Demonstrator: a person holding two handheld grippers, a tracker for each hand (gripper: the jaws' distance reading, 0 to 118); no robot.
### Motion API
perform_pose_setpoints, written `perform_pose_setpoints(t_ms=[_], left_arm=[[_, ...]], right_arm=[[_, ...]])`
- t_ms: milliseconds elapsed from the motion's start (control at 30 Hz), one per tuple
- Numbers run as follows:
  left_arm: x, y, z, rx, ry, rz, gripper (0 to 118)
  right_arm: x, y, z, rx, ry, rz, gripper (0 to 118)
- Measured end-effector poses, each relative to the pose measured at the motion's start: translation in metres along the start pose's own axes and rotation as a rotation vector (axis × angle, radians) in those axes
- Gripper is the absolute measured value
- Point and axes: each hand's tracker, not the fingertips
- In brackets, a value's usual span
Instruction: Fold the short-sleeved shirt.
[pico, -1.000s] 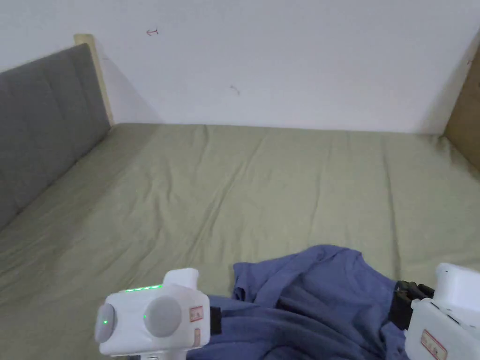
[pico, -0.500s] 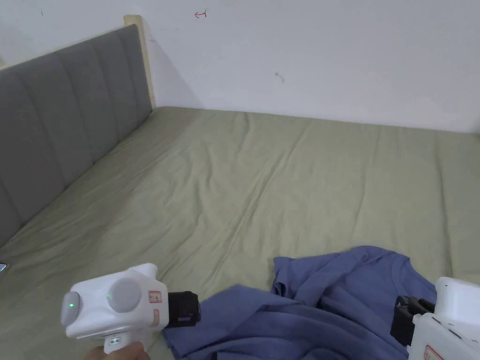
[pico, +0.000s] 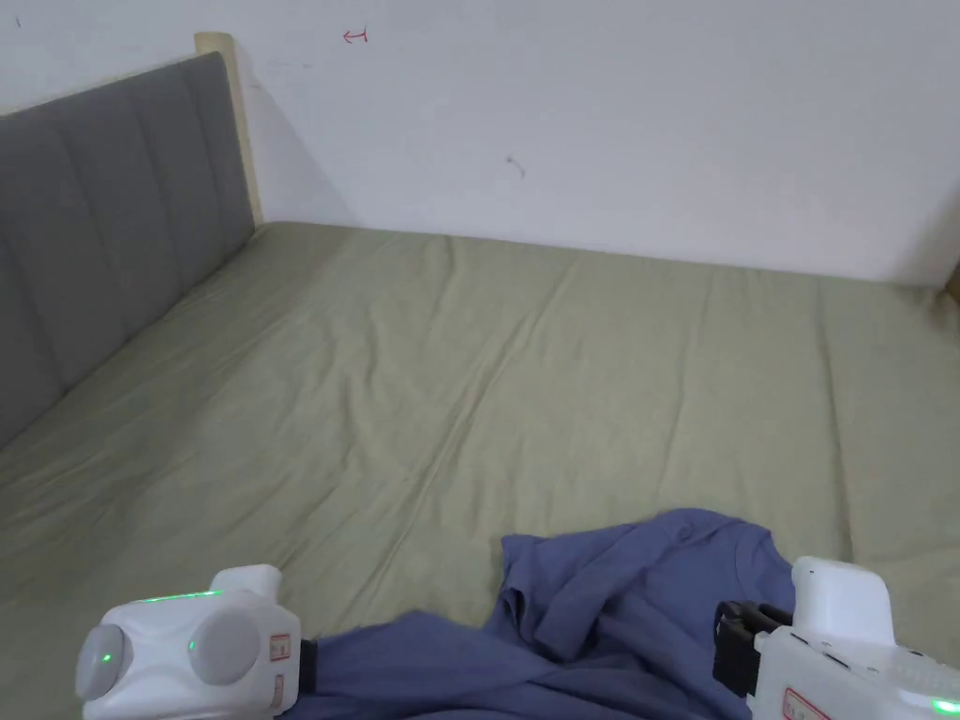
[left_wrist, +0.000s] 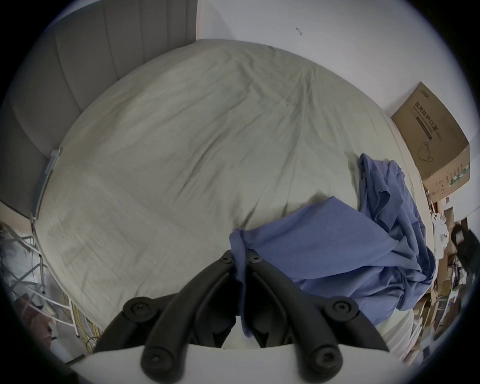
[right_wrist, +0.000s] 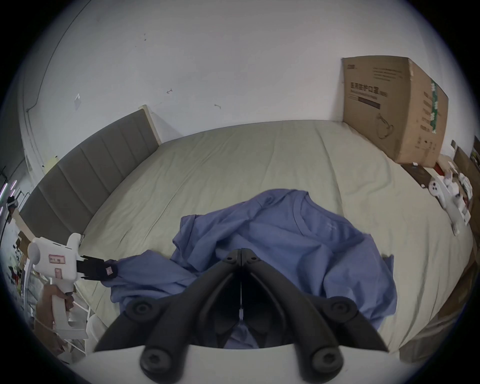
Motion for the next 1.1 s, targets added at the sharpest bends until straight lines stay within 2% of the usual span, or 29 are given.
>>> perform_pose_setpoints(t_ms=[100,133,167,200,233,333,367,467,567,600,633,667,700,733,767,800,900,1000,1100], left_arm=[[0.003,0.002,0.018,0.024,-0.004,-0.012,3],[0.001,0.004,0.023,0.045,-0.021,-0.011,4],[0.002,0.006,0.031,0.062,-0.033,-0.012,4],[0.005,0.007,0.036,0.078,-0.035,-0.024,4],[0.008,0.008,0.041,0.092,-0.031,-0.045,4],[0.014,0.011,0.050,0.112,-0.018,-0.086,4],[0.015,0.012,0.051,0.116,-0.020,-0.089,4],[0.015,0.017,0.047,0.115,-0.017,-0.094,4],[0.013,0.022,0.037,0.111,-0.012,-0.088,4],[0.012,0.022,0.034,0.107,-0.013,-0.084,4],[0.012,0.023,0.031,0.095,-0.006,-0.079,4],[0.012,0.024,0.027,0.091,-0.004,-0.081,4],[0.012,0.024,0.026,0.087,-0.001,-0.084,4],[0.013,0.023,0.026,0.079,0.006,-0.093,4],[0.013,0.023,0.026,0.078,0.011,-0.104,4],[0.014,0.023,0.027,0.076,0.018,-0.105,3],[0.016,0.025,0.034,0.087,0.023,-0.107,4],[0.021,0.033,0.051,0.135,0.048,-0.121,4],[0.027,0.052,0.076,0.204,0.056,-0.118,4]], right_arm=[[0.007,0.026,-0.022,-0.016,0.015,0.019,2],[0.010,0.037,-0.034,-0.042,0.035,0.020,14],[0.012,0.049,-0.049,-0.061,0.028,0.031,14],[0.015,0.060,-0.065,-0.074,0.029,0.036,19],[0.019,0.071,-0.081,-0.080,0.031,0.034,31],[0.026,0.099,-0.140,-0.168,-0.008,0.029,102],[0.026,0.105,-0.158,-0.200,-0.015,0.041,107],[0.024,0.114,-0.210,-0.311,-0.031,0.062,107],[0.024,0.110,-0.254,-0.434,-0.058,-0.012,106],[0.023,0.104,-0.262,-0.465,-0.052,-0.036,102],[0.024,0.099,-0.270,-0.492,-0.056,-0.047,81],[0.023,0.095,-0.274,-0.500,-0.072,-0.044,48],[0.021,0.093,-0.276,-0.495,-0.128,0.006,29],[0.022,0.092,-0.272,-0.455,-0.186,0.029,15],[0.023,0.098,-0.267,-0.434,-0.111,0.012,11],[0.024,0.102,-0.264,-0.432,-0.094,0.012,10],[0.019,0.118,-0.243,-0.376,-0.142,0.060,9],[0.025,0.141,-0.214,-0.319,-0.105,0.046,9],[0.031,0.171,-0.174,-0.222,-0.147,0.076,9]])
